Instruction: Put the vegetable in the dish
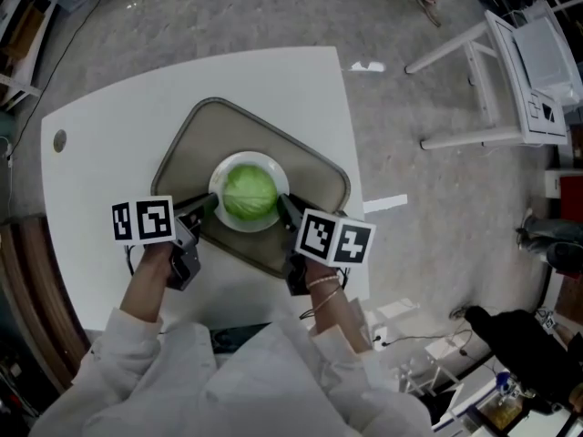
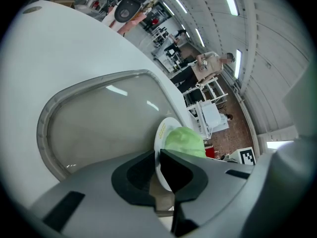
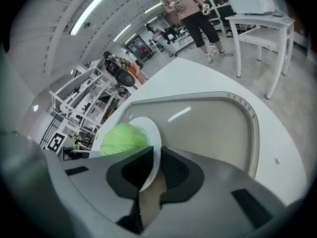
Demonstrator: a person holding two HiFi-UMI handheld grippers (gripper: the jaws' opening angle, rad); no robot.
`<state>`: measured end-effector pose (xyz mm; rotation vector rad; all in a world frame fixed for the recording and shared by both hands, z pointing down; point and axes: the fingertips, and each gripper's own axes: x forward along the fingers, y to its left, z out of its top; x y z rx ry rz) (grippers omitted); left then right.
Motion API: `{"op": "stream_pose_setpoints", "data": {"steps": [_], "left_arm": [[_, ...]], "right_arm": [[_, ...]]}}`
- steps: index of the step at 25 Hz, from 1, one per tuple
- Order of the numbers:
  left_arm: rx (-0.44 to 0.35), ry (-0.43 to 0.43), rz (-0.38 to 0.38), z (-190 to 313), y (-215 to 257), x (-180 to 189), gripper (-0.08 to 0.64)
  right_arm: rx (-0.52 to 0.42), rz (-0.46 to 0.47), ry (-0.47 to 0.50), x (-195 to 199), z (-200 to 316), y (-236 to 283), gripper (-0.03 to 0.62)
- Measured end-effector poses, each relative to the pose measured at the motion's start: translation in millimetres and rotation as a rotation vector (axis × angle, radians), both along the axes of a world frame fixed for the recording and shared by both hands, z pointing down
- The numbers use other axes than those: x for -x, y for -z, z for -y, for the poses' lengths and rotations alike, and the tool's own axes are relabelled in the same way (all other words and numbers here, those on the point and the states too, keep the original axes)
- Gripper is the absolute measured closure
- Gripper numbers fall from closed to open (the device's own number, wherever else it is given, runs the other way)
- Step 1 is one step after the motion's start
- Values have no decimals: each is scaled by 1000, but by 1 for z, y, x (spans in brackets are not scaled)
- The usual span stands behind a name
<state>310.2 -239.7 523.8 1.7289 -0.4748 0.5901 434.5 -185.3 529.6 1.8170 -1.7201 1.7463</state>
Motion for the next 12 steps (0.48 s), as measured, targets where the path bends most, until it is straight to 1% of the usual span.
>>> {"op": "stream_pose_setpoints", "data": {"steps": [7,12], "left_arm": [[-25,4,38,2,-1,3,526],[-48,-15,50,2,-2,4,526]], "right_arm": [[-3,-30,21,4,3,-1,545],[-20,-38,55,6,4,-2,543]]}}
